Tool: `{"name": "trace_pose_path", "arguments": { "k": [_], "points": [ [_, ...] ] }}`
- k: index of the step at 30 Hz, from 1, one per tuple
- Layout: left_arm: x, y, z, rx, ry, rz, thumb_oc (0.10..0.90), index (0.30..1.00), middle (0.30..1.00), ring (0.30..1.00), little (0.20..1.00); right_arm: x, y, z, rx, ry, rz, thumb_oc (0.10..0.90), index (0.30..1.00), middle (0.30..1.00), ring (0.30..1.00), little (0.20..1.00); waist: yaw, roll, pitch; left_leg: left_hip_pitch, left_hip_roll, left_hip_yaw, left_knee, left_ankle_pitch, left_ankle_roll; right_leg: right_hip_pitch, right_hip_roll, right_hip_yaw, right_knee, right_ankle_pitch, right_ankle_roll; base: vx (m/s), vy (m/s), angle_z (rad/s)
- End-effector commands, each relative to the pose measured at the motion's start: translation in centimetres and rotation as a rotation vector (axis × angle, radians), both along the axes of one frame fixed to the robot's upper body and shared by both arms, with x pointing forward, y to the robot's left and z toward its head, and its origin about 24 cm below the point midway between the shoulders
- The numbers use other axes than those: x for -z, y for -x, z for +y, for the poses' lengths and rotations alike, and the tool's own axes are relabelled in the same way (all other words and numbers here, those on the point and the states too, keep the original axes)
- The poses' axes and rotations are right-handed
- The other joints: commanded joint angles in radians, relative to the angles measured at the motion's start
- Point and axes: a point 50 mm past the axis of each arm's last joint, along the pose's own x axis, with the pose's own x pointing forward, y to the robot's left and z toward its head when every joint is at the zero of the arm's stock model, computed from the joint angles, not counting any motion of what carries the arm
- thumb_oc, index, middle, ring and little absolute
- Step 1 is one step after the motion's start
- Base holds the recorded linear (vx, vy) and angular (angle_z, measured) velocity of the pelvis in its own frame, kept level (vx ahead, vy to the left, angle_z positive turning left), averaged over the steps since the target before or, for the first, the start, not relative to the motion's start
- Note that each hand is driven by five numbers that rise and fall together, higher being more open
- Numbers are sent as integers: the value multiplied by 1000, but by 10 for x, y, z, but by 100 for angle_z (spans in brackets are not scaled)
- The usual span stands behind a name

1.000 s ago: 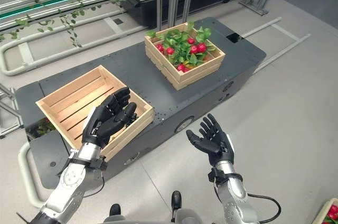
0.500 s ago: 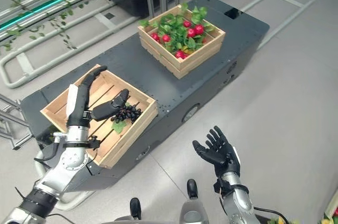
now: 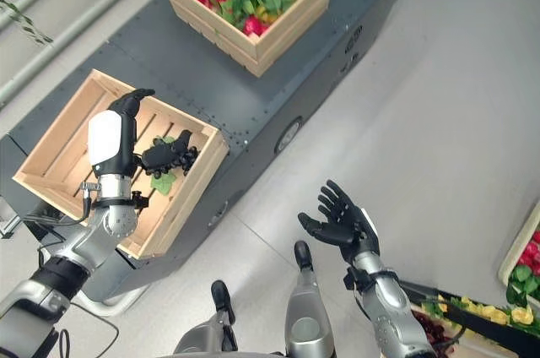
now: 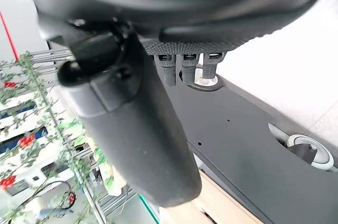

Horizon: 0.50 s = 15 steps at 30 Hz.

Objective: Pick up the fruits from the basket on one side to the basket on the other side

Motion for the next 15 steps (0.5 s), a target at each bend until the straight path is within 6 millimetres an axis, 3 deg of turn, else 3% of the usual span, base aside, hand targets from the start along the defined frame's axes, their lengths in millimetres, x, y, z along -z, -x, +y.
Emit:
{"name": "trace_pose_path", "arguments": {
  "k": [1, 7, 15],
  "points": [
    [-51, -8, 30, -138, -113, -195, 800, 900, 900, 900, 900, -30, -6, 2, -68, 6, -194, 800, 900, 900, 900, 900, -12, -45, -29, -81, 2, -28, 95, 0, 17, -92, 45, 47, 218, -111, -71, -71, 24, 0],
    [-71, -16, 46, -304, -209, -230, 800, 900, 900, 900, 900, -45, -16, 6, -85, 16, -258, 800, 900, 900, 900, 900, -11, -58, 41, -176, -4, -41, 167, -3, 18, -164, 45, 47, 268, -114, -80, -83, 20, 4],
    [-93, -12, 53, -441, -306, -375, 800, 900, 900, 900, 900, -42, -16, 7, -77, 13, -268, 800, 900, 900, 900, 900, 1, -71, 95, -242, -7, -57, 233, -13, 19, -187, 39, 39, 287, -118, -85, -26, 2, 6]
  ]
}}
